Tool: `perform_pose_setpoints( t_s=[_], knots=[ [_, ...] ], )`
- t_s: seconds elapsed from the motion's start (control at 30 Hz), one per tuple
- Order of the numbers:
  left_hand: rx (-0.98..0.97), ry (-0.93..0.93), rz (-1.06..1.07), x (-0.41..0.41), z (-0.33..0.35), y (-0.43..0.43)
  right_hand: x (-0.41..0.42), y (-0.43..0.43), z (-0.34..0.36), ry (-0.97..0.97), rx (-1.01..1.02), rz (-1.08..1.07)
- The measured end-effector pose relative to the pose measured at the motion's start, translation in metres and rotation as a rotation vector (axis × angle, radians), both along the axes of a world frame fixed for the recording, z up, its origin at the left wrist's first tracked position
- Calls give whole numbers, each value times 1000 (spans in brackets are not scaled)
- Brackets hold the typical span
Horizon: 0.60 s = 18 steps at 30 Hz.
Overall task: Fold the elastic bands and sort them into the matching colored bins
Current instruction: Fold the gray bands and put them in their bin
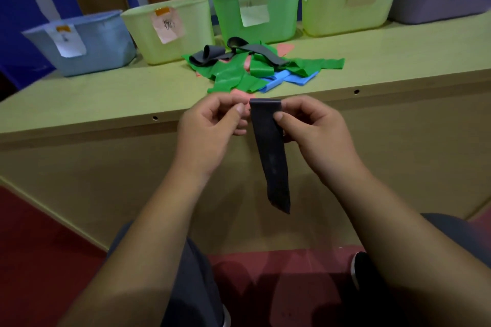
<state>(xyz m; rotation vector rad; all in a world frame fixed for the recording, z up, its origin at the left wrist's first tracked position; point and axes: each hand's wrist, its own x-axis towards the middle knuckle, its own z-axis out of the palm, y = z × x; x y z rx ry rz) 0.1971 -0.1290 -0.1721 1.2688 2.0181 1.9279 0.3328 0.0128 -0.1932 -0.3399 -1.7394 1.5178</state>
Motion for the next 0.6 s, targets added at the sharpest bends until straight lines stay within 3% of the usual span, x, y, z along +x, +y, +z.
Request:
perform_pose_setpoints(
  t_s=[0.27,0.6],
  knots=[
    [-123,286,117,-37,84,50,-4,16,15,52,-41,-133],
    [-577,660,85,-75,105,137,6,32,16,24,-80,-164]
  ],
)
